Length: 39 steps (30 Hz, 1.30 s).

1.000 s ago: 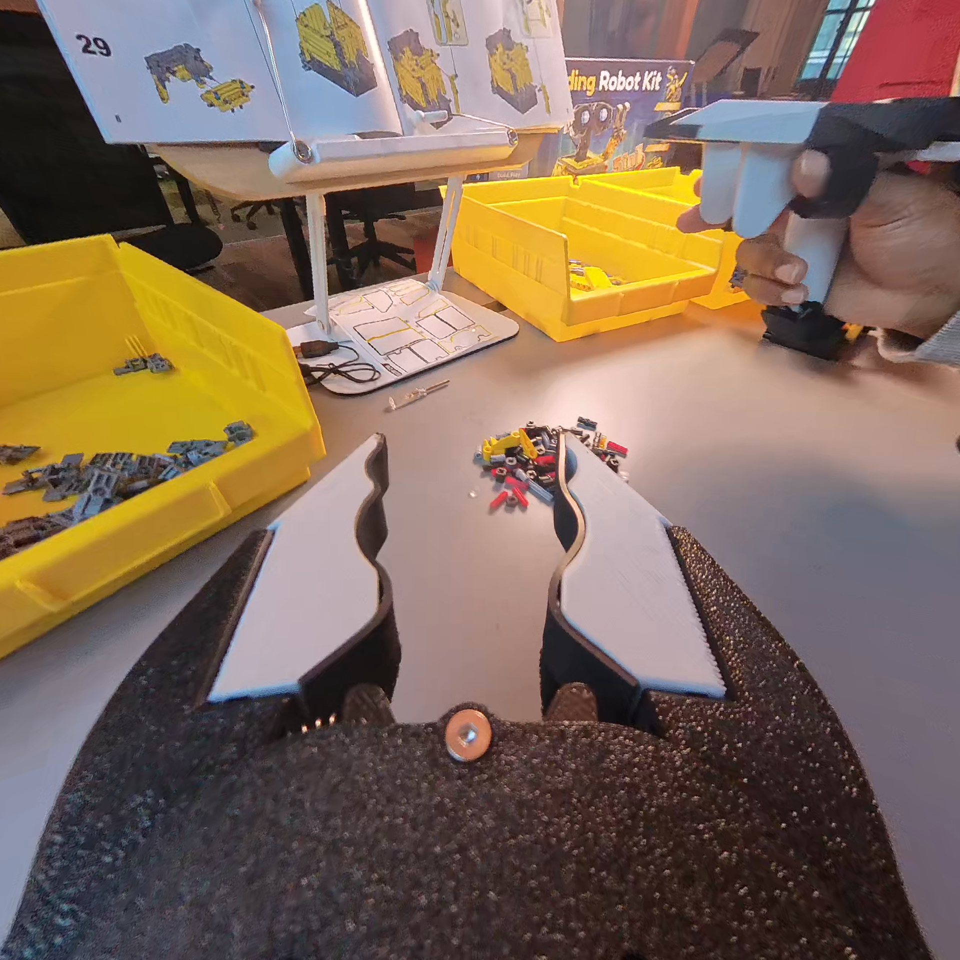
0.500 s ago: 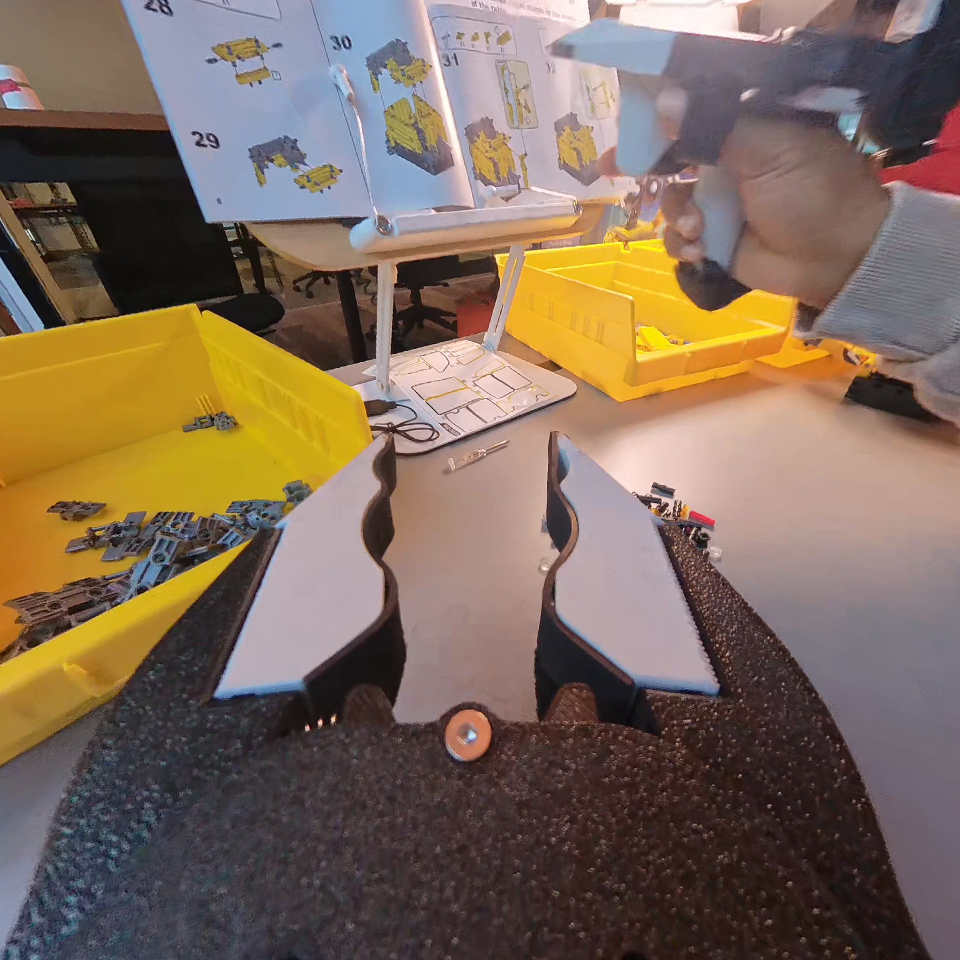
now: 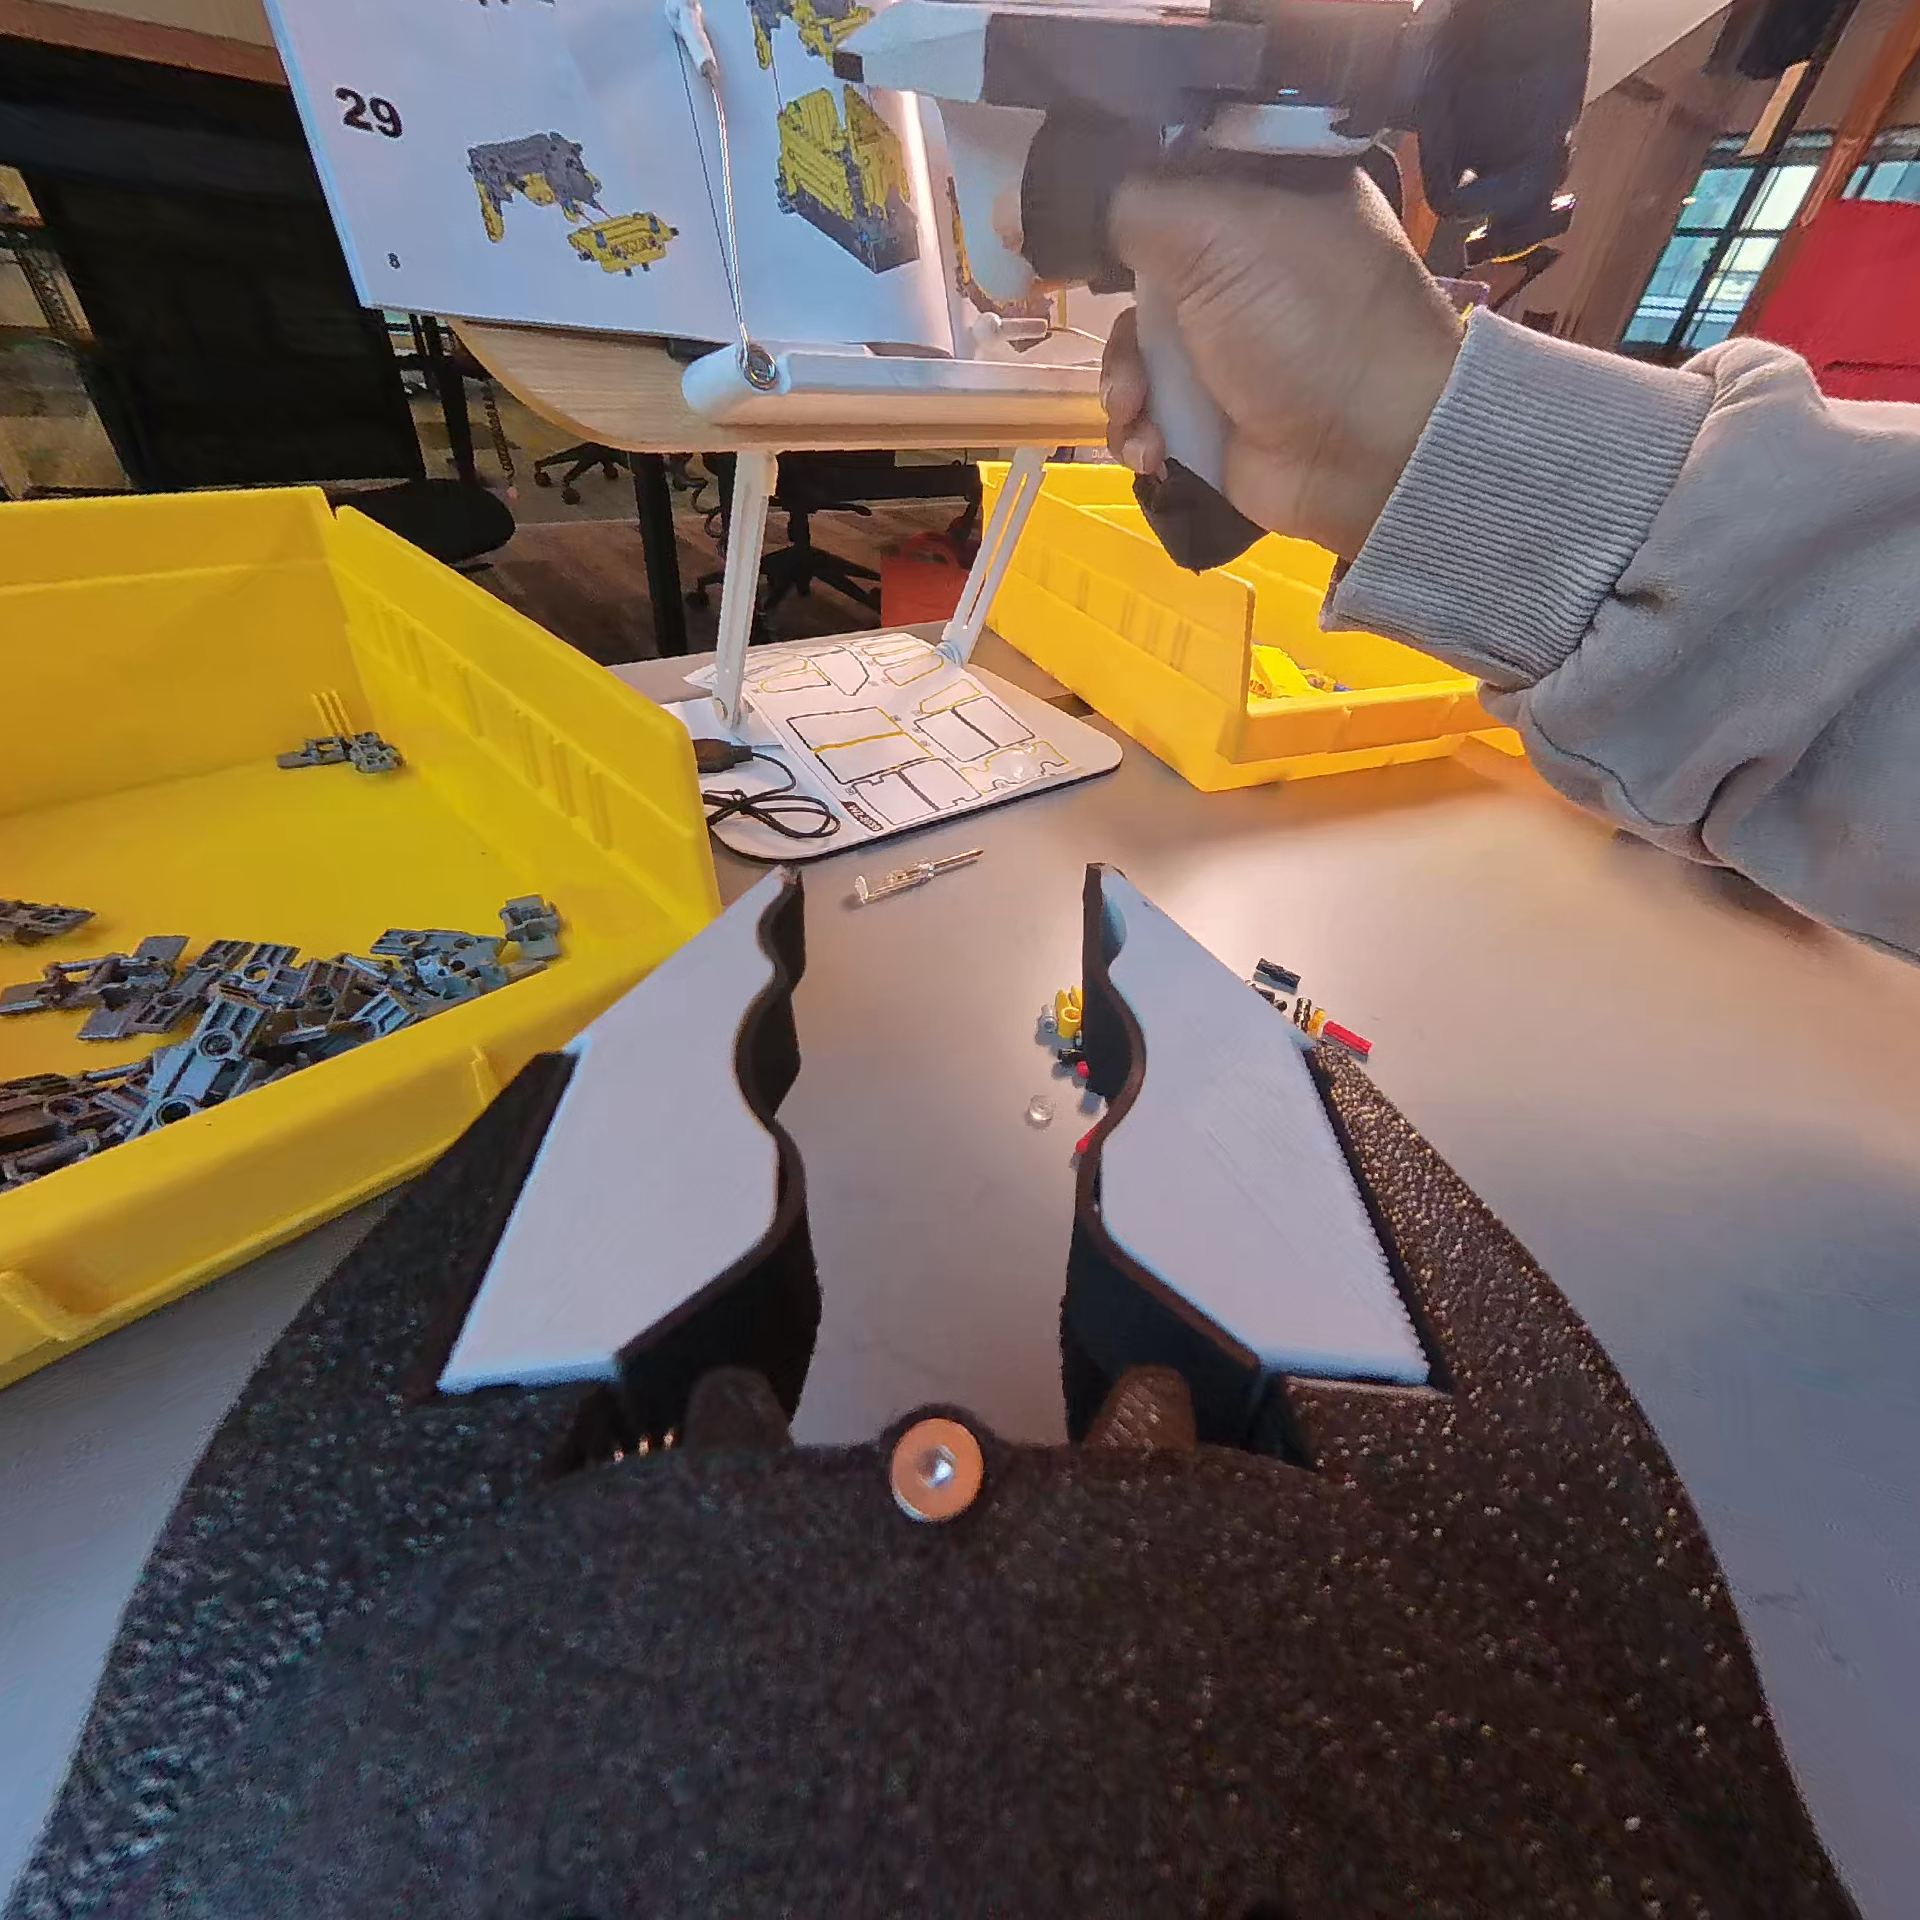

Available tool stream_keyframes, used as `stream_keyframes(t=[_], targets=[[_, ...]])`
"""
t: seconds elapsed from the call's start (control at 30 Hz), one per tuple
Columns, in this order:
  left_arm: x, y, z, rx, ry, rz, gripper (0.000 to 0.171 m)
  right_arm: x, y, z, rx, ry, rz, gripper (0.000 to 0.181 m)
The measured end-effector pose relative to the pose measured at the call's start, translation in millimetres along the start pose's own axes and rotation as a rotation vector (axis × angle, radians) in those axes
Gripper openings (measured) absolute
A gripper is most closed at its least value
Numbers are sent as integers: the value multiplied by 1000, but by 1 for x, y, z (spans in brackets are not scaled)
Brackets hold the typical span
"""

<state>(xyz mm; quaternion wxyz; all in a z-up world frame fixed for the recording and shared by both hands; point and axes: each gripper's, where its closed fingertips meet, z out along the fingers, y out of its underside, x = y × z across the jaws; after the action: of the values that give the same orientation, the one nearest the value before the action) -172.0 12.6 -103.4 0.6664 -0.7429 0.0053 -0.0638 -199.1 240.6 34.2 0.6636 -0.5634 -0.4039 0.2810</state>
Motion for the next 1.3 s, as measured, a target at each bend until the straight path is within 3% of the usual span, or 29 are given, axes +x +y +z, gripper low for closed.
stream_keyframes(t=[0.43, 0.73, 0.87, 1.07, 1.2, 1.3], targets=[[-12, -1, -3, 21, -15, -102, 53, -12, 31, -27, 27, -18, -26, 11], [-8, -2, -3, 21, -13, -74, 54, -33, 35, -61, 68, -121, 6, 19], [-7, -1, -2, 20, -12, -64, 54, -53, 28, -101, 46, -242, 30, 22], [-9, -1, -4, 24, -16, -89, 54, -104, 36, -210, -81, -504, -70, 46], [-7, 0, -4, 17, -10, -88, 54, -55, 48, -261, -172, -340, -202, 68], [-6, 0, -4, 17, -13, -86, 54, 34, 73, -296, -311, -23, -374, 82]])
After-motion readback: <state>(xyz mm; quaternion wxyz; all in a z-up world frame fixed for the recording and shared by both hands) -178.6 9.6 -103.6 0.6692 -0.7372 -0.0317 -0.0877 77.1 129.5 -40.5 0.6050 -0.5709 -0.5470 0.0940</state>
